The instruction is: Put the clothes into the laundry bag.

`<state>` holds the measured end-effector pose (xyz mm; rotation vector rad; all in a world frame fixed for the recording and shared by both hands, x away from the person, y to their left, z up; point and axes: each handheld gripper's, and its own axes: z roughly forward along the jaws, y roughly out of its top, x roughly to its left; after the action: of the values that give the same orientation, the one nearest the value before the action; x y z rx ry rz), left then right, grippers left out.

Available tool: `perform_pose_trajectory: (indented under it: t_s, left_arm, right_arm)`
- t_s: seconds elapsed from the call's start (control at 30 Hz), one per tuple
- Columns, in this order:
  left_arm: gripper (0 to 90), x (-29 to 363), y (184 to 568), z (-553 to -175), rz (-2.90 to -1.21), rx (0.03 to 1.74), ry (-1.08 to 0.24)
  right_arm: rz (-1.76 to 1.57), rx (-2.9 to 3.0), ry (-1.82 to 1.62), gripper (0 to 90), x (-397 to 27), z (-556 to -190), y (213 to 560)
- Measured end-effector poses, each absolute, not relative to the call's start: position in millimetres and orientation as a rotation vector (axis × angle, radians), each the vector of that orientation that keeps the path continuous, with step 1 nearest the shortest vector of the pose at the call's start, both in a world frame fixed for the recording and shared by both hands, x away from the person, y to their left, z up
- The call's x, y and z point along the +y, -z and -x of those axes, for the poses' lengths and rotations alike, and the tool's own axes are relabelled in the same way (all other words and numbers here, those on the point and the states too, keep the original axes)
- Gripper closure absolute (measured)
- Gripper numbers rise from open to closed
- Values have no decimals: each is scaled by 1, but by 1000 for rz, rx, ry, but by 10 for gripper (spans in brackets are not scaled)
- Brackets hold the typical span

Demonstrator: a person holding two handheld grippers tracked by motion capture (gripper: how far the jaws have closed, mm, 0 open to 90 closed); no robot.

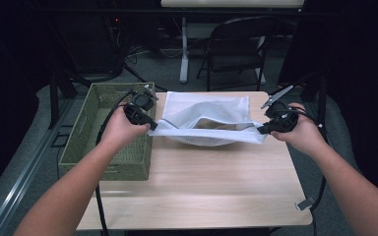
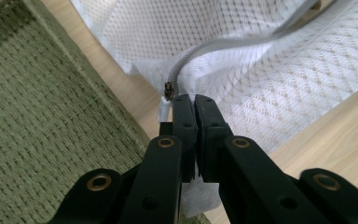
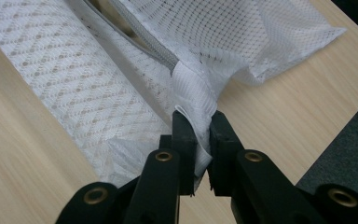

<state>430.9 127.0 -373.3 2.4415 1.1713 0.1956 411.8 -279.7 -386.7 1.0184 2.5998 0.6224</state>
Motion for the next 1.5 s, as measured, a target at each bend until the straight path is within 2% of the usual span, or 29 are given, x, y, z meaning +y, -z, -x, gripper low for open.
perform_pose_trajectory:
  t_s: [1.5]
  left_arm:
    - [895,129,336,-452,-2397,1194,-271]
  right_arm:
    - [-1031,2520,-647,832,-278,-437,351]
